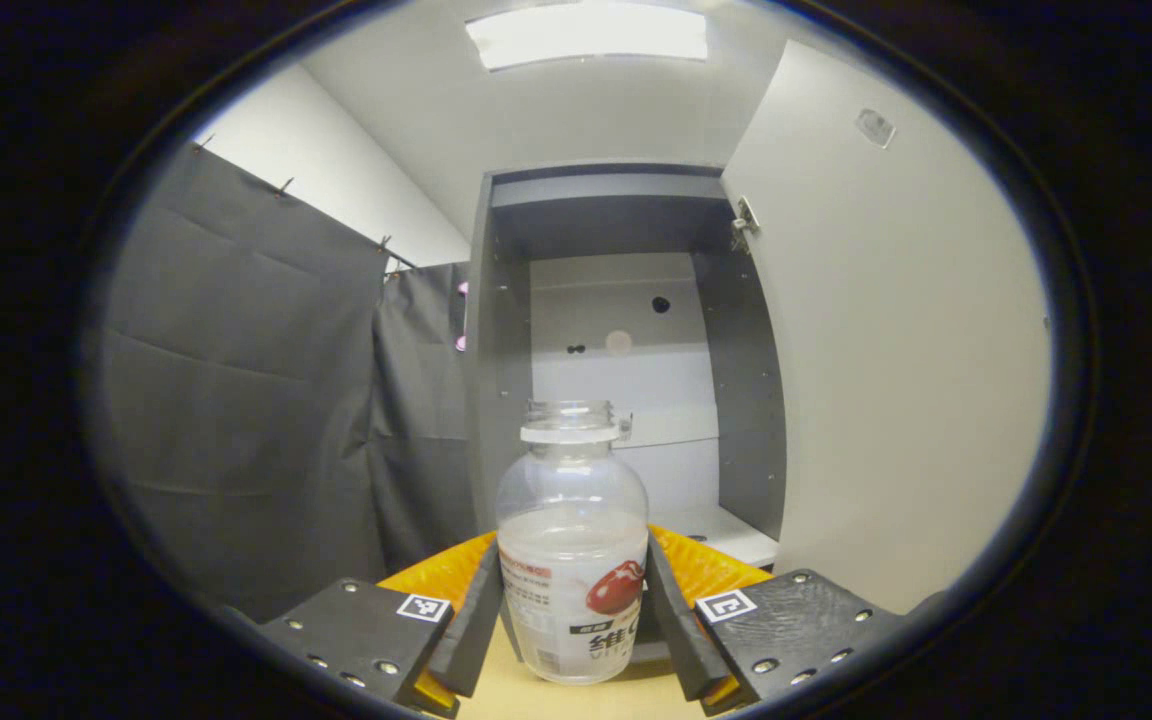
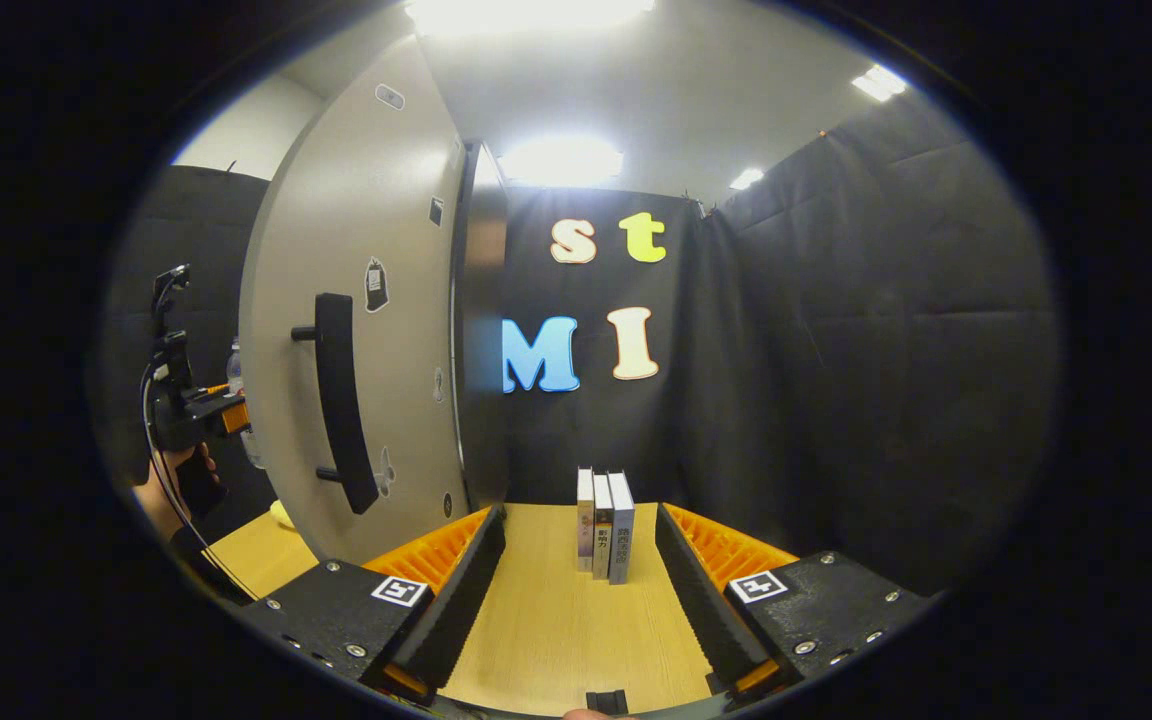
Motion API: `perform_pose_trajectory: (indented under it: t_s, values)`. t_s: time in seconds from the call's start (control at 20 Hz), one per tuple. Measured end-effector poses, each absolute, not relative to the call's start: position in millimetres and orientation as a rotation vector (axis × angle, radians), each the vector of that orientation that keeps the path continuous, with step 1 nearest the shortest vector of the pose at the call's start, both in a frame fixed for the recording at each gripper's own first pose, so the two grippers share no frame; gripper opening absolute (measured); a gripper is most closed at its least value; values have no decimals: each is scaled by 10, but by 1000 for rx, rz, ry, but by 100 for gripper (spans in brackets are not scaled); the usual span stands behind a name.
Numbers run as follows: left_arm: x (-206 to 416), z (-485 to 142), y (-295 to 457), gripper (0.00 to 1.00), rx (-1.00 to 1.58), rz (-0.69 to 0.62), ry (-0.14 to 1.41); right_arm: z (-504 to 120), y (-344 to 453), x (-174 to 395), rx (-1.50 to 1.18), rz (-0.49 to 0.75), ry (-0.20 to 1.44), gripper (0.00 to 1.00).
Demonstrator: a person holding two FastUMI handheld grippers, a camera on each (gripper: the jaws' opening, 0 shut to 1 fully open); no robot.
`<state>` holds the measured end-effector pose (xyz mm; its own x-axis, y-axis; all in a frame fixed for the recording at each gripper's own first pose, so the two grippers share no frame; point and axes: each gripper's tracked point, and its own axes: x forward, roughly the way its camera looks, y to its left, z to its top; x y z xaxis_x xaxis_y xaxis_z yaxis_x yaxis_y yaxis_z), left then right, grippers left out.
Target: Open the cabinet door with the right hand, grasp the bottle in the cabinet with the left hand and place it on the coaster, then close the cabinet door with the right hand.
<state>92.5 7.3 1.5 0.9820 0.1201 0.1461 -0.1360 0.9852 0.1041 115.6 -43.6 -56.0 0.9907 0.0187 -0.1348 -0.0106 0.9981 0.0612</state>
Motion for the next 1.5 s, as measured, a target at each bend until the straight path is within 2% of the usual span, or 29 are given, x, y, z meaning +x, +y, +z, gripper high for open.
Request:
perform_pose_trajectory:
  t_s: [0.3, 0.5, 0.8, 1.2, 1.5]
  values:
    - [268, -379, 107, 72, 109, 214, -158, -619, -448, 1167, 62, 20, 102, 94]
    - [52, -902, 184, 72, 108, 236, -121, -723, -223, 1273, 46, 45, 103, 94]
    - [-266, -1689, 471, 73, 139, 298, -128, -730, -202, 1411, 21, -6, 12, 94]
    - [-315, -2769, 752, 75, 118, 378, -101, -1339, -83, 1342, -102, 38, 131, 94]
    - [-258, -3130, 841, 73, 80, 391, -91, -1639, 63, 1363, -169, 87, 195, 95]
